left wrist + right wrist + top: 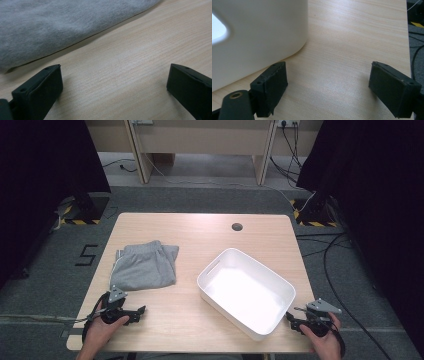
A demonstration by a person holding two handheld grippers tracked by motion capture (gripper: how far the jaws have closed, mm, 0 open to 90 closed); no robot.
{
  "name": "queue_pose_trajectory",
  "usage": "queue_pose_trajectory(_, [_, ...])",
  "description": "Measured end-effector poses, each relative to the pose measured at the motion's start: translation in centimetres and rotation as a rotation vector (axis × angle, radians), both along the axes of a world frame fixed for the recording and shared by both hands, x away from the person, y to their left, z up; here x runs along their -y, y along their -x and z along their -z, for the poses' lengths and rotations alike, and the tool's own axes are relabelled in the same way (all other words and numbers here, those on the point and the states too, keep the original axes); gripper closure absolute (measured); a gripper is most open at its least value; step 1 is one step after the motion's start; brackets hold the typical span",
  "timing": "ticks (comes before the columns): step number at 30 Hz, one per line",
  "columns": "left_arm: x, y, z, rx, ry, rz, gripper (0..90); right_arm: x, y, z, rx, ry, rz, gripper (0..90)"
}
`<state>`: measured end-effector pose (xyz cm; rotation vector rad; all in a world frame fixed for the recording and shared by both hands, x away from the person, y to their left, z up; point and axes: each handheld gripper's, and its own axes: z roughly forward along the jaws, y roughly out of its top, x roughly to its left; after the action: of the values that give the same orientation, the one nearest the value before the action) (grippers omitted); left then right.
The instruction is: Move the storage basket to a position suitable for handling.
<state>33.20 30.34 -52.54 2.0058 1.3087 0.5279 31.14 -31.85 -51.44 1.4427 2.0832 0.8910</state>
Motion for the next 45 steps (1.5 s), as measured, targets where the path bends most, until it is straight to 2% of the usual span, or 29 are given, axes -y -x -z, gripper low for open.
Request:
queue_pose_trajectory(5, [0.0, 0.0, 0.0, 0.000, -0.002, 0.004, 0.0, -0.1, 0.0, 0.0, -0.003, -0.002, 0.002, 16.1])
queue_pose_trajectory(7, [0.1, 0.1, 0.0, -0.001, 0.001, 0.017, 0.0, -0.2, 0.1, -0.1, 0.004, -0.004, 0.011, 19.6])
queue_pose_trajectory(10, [0.1, 0.3, 0.0, 0.005, 0.001, 0.022, 0.9, -0.4, 0.3, -0.1, 0.013, -0.039, -0.003, 20.4])
queue_pose_trajectory(11, [0.1, 0.3, -0.1, 0.009, 0.004, 0.024, 2.3, -0.5, 0.3, -0.2, 0.019, -0.043, -0.011, 20.5])
queue_pose_trajectory(12, [0.1, 0.6, -0.1, 0.026, 0.012, 0.033, 8.3, -0.8, 0.5, -0.5, 0.023, -0.046, -0.018, 21.1])
queue_pose_trajectory(13, [0.1, 0.6, -0.1, 0.026, 0.012, 0.033, 12.5, -0.8, 0.5, -0.5, 0.023, -0.046, -0.018, 21.1])
queue_pose_trajectory(15, [0.3, 0.8, -0.2, 0.033, 0.016, 0.047, 15.6, -0.9, 0.7, -0.9, 0.041, -0.037, -0.013, 21.0])
queue_pose_trajectory(17, [0.6, 1.0, -0.3, 0.033, 0.010, 0.059, 15.0, -0.9, 0.9, -1.3, 0.053, -0.056, -0.015, 21.0])
queue_pose_trajectory(21, [1.9, 1.4, -0.8, 0.047, 0.020, 0.099, 14.7, -0.9, 1.6, -2.1, 0.075, -0.071, -0.037, 20.8])
queue_pose_trajectory(24, [3.3, 1.6, -1.5, 0.067, 0.069, 0.140, 14.7, -1.1, 1.9, -2.6, 0.080, -0.060, -0.050, 21.7])
queue_pose_trajectory(25, [3.6, 1.7, -1.6, 0.077, 0.072, 0.148, 14.6, -1.1, 2.0, -2.7, 0.079, -0.055, -0.061, 21.7])
queue_pose_trajectory(26, [4.2, 1.7, -1.6, 0.073, 0.100, 0.161, 14.6, -1.2, 2.0, -2.7, 0.078, -0.055, -0.063, 21.7])
queue_pose_trajectory(27, [4.8, 1.7, -1.5, 0.069, 0.109, 0.182, 14.7, -1.2, 2.0, -2.7, 0.079, -0.052, -0.063, 21.7])
queue_pose_trajectory(30, [6.4, 1.7, -1.4, 0.064, 0.092, 0.243, 14.7, -1.3, 2.2, -2.9, 0.082, -0.078, -0.082, 20.9])
queue_pose_trajectory(32, [7.2, 1.6, -1.5, 0.060, 0.087, 0.273, 14.7, -1.3, 2.3, -3.3, 0.102, -0.119, -0.090, 21.2])
queue_pose_trajectory(34, [7.9, 1.3, -1.8, 0.063, 0.104, 0.288, 14.7, -1.6, 2.2, -3.4, 0.107, -0.104, -0.100, 21.5])
queue_pose_trajectory(36, [8.7, 0.9, -2.1, 0.067, 0.118, 0.307, 14.7, -1.7, 2.1, -3.3, 0.111, -0.102, -0.093, 20.0])
queue_pose_trajectory(39, [9.8, 0.2, -2.6, 0.067, 0.138, 0.332, 14.7, -1.3, 1.6, -3.4, 0.120, -0.102, -0.063, 25.0])
queue_pose_trajectory(40, [10.2, -0.1, -2.8, 0.073, 0.137, 0.338, 14.7, -1.2, 1.4, -3.4, 0.117, -0.103, -0.061, 23.7])
queue_pose_trajectory(45, [11.9, -1.2, -3.3, 0.078, 0.137, 0.370, 14.7, -0.9, -0.3, -3.3, 0.130, -0.107, -0.082, 26.8])
